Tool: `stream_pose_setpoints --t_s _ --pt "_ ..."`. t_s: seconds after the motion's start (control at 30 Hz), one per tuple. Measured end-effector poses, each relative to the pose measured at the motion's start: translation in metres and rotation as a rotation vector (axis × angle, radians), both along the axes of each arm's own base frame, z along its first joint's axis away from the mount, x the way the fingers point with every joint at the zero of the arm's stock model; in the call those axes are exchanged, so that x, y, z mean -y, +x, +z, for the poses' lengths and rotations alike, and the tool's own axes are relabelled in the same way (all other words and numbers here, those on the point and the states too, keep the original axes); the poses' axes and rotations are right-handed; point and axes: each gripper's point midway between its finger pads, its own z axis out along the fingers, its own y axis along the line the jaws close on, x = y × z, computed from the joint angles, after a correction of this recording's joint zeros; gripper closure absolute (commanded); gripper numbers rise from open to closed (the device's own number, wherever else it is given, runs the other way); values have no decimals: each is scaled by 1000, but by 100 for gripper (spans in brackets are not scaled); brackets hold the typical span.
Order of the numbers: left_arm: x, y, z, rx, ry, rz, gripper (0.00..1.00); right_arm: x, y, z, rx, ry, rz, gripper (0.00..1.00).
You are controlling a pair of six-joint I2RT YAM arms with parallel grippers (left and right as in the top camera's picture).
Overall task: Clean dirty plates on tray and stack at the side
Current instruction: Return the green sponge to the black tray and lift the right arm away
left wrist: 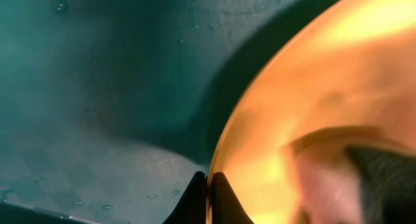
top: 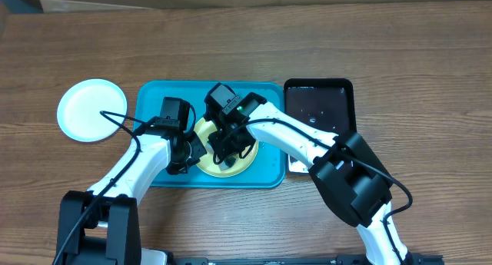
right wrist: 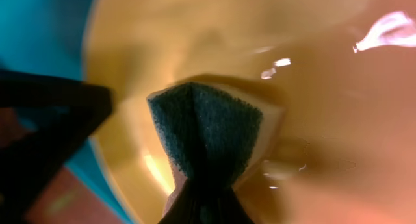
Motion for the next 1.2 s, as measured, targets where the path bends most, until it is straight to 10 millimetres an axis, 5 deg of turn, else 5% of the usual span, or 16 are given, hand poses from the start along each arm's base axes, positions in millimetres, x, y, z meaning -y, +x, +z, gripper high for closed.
stream_pose_setpoints --t_s 0.2,0.3,0.43,0.63,0.9,0.93,1.03,1.2 --pt "1 0 0 1 -4 -1 96 22 35 54 10 106 -88 96" --pt "1 0 0 1 -4 -1 96 68 66 95 43 129 -200 96" --pt "1 0 0 1 -4 -1 95 129 83 108 46 47 -325 96" --pt "1 1 0 3 -4 -4 83 203 95 85 49 -152 -463 96" --pt "1 2 1 8 -5 -4 81 247 92 28 98 -337 -537 96" --pt "1 2 1 8 -5 -4 80 249 92 21 106 -348 -543 92" --pt "1 2 1 9 -5 -4 76 255 90 3 127 -369 -559 47" --pt "1 2 1 9 -4 -9 58 258 88 -4 130 -379 -563 38"
